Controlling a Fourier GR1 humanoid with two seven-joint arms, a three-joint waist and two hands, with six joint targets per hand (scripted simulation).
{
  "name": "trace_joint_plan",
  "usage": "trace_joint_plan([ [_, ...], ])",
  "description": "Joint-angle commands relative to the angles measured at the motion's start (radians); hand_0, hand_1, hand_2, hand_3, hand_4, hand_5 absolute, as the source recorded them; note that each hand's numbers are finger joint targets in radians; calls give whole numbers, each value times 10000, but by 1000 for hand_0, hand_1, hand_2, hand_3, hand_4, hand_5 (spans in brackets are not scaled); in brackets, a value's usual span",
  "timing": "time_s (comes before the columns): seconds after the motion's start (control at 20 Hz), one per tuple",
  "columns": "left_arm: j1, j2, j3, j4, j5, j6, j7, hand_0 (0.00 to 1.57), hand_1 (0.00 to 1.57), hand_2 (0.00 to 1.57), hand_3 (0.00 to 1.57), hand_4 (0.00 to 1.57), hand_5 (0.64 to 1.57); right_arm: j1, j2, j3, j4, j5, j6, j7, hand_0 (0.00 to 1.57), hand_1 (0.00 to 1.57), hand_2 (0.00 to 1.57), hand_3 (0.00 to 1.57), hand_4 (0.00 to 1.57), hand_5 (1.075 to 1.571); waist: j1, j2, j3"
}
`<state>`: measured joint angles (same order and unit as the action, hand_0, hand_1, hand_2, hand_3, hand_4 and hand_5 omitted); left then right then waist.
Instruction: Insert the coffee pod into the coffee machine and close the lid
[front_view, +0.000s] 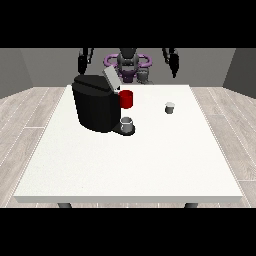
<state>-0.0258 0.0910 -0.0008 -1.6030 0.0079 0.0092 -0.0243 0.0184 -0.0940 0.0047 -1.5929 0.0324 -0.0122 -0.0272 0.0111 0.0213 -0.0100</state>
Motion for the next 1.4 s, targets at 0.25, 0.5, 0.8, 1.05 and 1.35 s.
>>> trace_joint_plan([
  [0.25,414,1314,865,646,691,-1993,-2078,0,0,0,0,0,1571,-49,-351,-732,570,-781,702,48,0,0,0,0,128,1571,75,-168,97],
  [0.5,-1166,2505,1229,1156,-109,-1760,-331,0,0,0,0,0,1571,-756,813,-783,317,-398,-938,-711,0,0,0,0,181,1571,-693,394,102],
  [0.8,-2055,2845,1958,3744,-114,-2052,-1215,0,0,0,0,0,1571,-708,928,-114,-182,-374,-883,-1029,0,0,0,0,158,1571,-1435,1081,94],
  [1.05,-2723,3270,2150,5202,-367,-2256,-935,0,0,0,0,0,1571,-463,828,58,-567,-505,-568,-651,0,0,0,0,186,1571,-1788,1046,96],
  [1.35,-3905,3235,1881,6182,-1191,-1615,-775,0,0,0,0,0,1571,-1359,781,-313,247,-660,-695,-839,0,0,0,0,283,1571,-1611,1567,100],
])
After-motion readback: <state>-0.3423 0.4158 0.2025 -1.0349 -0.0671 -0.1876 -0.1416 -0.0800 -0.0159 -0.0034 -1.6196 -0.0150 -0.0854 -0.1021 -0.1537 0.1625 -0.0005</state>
